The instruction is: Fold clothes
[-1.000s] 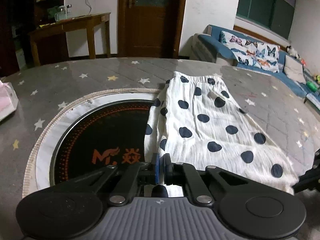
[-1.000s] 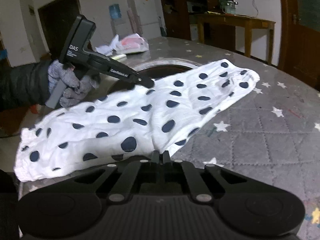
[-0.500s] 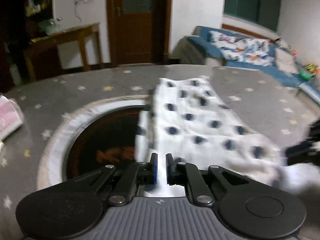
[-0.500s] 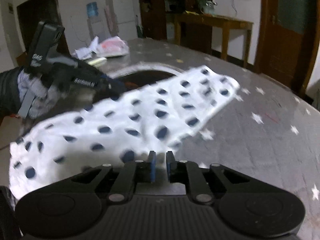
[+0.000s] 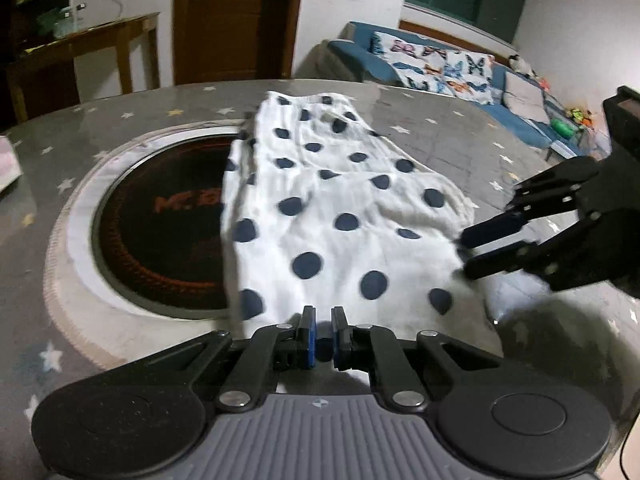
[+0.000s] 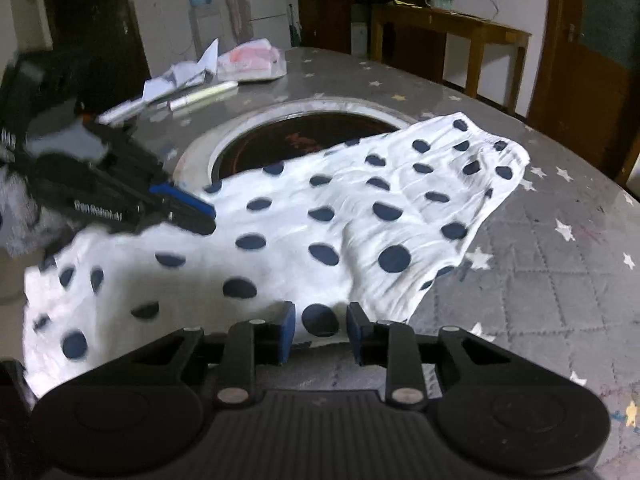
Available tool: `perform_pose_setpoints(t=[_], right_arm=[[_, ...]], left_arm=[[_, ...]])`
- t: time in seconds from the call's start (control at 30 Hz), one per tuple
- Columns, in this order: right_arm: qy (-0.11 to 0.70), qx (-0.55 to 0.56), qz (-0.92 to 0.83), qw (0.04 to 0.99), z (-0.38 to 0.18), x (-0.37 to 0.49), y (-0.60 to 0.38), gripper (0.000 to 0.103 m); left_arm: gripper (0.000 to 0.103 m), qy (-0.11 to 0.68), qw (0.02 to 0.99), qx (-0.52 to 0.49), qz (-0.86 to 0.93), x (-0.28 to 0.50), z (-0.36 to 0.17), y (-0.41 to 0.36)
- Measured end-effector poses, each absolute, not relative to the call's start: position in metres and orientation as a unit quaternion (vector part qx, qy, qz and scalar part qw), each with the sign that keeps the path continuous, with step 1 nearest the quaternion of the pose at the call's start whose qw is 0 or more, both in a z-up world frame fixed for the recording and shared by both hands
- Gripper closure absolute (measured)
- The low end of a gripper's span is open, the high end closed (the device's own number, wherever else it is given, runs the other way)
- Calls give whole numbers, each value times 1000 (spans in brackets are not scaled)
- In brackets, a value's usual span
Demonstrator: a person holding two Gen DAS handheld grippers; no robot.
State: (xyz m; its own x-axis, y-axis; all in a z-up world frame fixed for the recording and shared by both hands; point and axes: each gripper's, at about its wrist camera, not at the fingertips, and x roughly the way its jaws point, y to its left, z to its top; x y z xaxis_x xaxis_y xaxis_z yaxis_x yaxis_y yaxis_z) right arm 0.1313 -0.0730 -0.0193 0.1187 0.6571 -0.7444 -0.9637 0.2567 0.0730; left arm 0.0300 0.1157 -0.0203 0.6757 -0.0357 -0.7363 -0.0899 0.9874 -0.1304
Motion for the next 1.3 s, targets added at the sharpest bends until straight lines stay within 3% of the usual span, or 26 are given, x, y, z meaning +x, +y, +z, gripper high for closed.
perform_pose_setpoints(t=[0.23,0.47,0.8,0.87,1.03,1.1,1.3], right_arm=[[345,-179,527,756,-9,178,-38,70],[377,-169,474,778,-36,238,12,70],[352,-162,434,814,-44,279,67,69],[343,-171,427,819,-45,283,78,64],[324,-167,418,832,-41,293,88,62],[319,-156,408,841,-37,300,77,48],[342,-111,375,854,-42,332,42,42]], left_arm=[[86,384,918,-96,-26,22,-8,98],[86,407,905,-116,-44,18,-22,94],[84,400,902,-152,-63,13,-26,107],[84,399,901,-158,-67,13,-26,109],[82,394,899,-175,-72,10,-28,114],[78,391,900,-178,-75,9,-27,115],[70,388,901,-178,-75,5,-22,117]])
